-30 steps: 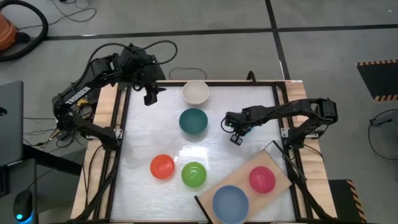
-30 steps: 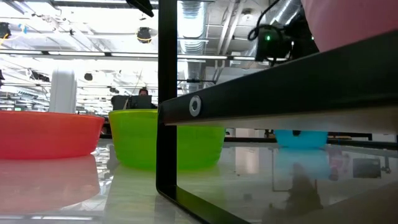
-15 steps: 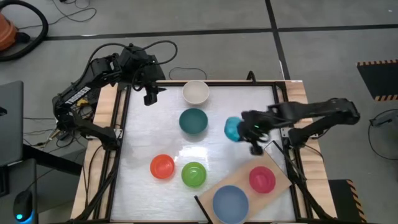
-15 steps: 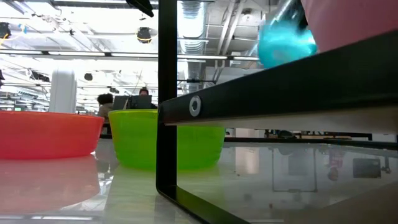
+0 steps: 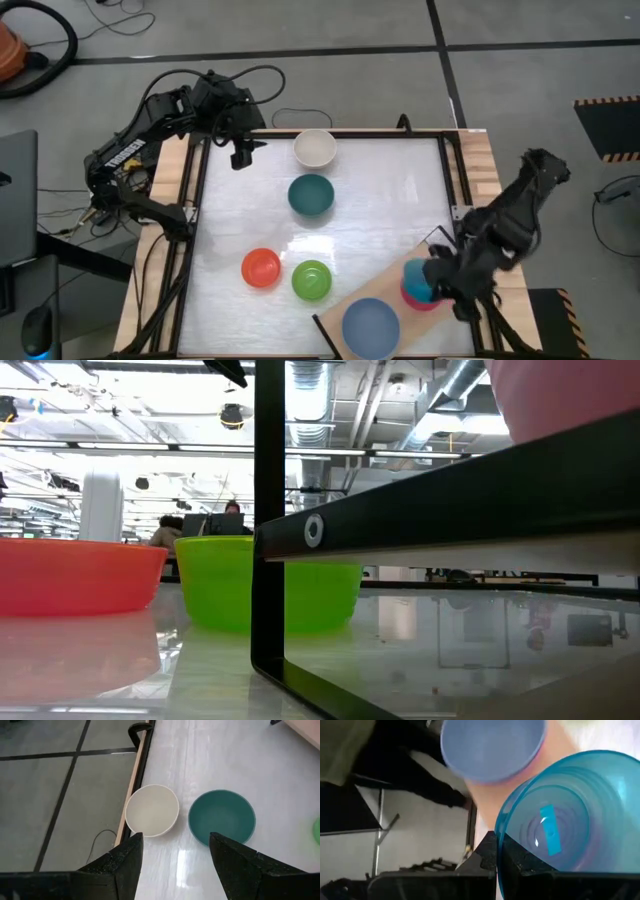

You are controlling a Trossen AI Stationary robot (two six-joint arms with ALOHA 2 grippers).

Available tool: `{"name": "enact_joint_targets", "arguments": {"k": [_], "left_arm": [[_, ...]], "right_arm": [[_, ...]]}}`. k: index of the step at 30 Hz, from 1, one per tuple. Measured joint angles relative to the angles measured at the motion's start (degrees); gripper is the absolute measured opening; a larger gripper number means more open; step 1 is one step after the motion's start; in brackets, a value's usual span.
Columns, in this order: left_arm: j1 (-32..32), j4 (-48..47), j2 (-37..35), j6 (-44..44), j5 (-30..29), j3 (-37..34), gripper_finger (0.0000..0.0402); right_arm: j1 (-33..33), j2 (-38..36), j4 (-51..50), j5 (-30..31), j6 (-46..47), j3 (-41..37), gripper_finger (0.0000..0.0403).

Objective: Place and stack bowls onto a shelf
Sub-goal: Stack the blue bowl on top of the pink bowl on the shelf

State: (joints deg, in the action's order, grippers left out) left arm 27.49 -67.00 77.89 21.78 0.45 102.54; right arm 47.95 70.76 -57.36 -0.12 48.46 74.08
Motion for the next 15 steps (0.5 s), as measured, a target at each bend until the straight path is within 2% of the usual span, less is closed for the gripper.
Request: {"name": "enact_joint_targets", "arguments": {"k": [7, 15], "left_arm": [[0.00, 0.63, 0.00, -0.04, 0.01, 0.00, 0.0215], [0.00, 0.52, 0.00, -0.32, 0.00, 0.00, 0.0215]], "right_arm": [[5.53, 8.45, -6.14, 7.38, 6.53, 0.00, 0.0022], [8.19, 17.62, -6.06, 7.55, 2.80, -0.02, 0.0022]]}}
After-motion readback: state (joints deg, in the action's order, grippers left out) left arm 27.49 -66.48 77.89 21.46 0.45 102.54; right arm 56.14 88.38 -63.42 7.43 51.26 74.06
